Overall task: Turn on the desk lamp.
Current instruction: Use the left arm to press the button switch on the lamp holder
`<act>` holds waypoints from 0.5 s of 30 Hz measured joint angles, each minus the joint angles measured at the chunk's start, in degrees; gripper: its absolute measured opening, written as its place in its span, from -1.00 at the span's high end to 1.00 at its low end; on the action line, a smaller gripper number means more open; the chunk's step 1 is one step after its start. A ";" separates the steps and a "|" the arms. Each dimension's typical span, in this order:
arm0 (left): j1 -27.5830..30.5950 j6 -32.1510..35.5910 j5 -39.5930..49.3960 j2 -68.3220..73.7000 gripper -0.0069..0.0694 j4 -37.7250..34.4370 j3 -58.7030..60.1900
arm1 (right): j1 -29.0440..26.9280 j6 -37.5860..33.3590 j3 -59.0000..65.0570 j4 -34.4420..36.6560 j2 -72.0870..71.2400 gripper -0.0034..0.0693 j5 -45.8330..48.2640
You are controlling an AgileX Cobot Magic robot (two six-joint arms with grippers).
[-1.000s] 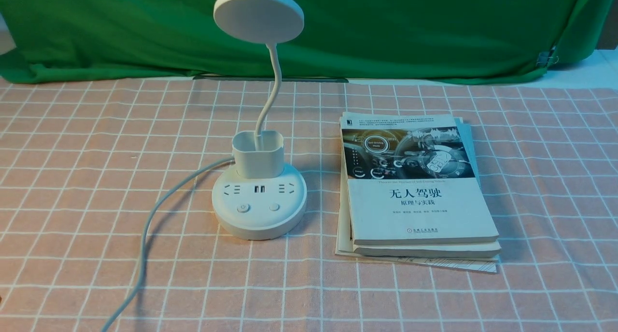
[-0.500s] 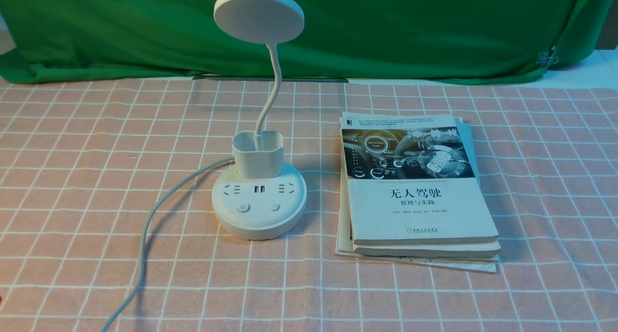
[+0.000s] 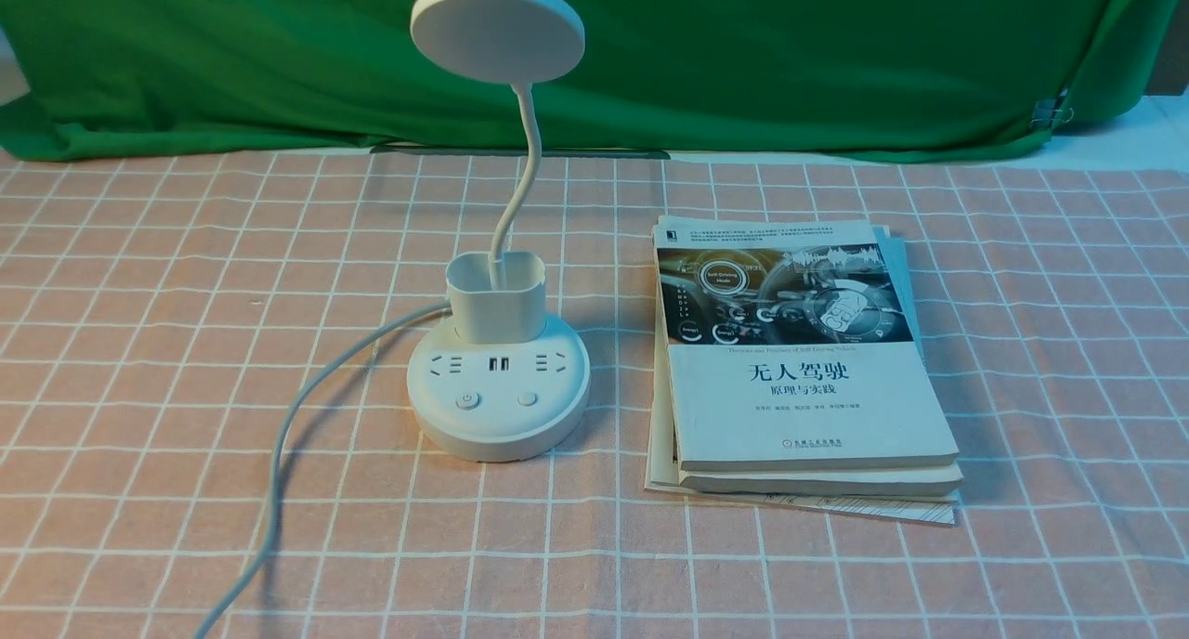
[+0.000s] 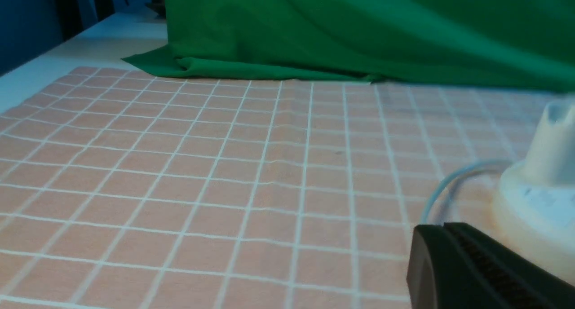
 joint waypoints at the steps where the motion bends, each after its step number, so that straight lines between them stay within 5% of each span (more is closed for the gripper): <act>1: 0.00 -6.58 -1.68 0.00 0.76 -10.45 0.00 | 0.00 0.00 0.00 0.00 0.00 0.24 0.00; 6: 0.00 -22.73 -3.18 0.00 0.76 -35.63 0.00 | 0.00 0.00 0.00 0.00 0.00 0.24 0.00; 15: 0.00 -27.69 -6.53 0.00 0.76 -36.20 0.00 | 0.00 0.00 0.00 0.00 0.00 0.25 0.00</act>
